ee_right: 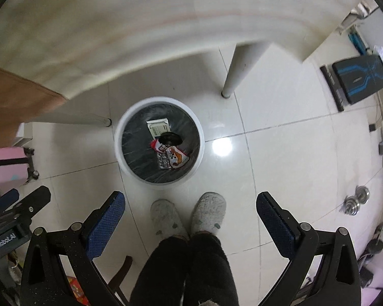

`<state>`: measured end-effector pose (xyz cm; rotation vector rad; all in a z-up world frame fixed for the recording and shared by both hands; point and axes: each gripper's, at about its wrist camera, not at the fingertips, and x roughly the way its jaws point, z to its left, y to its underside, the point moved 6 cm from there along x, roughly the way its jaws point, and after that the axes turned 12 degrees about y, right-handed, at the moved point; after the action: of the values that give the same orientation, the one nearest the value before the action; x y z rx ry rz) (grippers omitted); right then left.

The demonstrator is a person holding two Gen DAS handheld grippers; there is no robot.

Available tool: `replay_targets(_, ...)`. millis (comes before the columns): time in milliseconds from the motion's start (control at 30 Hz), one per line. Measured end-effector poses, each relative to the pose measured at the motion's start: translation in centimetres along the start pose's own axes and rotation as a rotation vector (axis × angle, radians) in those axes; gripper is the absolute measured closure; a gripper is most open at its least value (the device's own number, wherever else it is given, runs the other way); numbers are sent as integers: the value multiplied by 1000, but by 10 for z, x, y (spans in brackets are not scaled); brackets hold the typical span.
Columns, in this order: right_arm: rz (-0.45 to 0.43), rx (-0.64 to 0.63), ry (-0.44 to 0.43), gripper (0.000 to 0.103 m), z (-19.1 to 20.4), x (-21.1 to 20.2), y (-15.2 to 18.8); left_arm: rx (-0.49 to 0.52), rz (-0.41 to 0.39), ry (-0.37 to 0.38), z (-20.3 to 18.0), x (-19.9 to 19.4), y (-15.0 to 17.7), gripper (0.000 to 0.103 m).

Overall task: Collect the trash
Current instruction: 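Grasp the Perfectland milk carton with the left tool while the right tool reaches the white leaflet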

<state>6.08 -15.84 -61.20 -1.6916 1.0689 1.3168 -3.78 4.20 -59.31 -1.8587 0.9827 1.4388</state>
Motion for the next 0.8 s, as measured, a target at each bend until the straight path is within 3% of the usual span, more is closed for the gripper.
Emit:
replay_targets(233, -48, -22, -17, 0, -10, -102, 11, 18, -46, 9, -16, -79, 5, 0)
replay_targets(500, -96, -11, -74, 0, -17, -213, 19, 74, -156, -2, -39, -176, -3, 0)
replay_targets(633, -126, 21, -135, 0, -26, -258, 7, 72, -223, -27, -45, -216, -23, 0)
replay_targets(800, -171, 78, -186, 0, -47, -301, -40, 48, -322, -56, -55, -247, -68, 0)
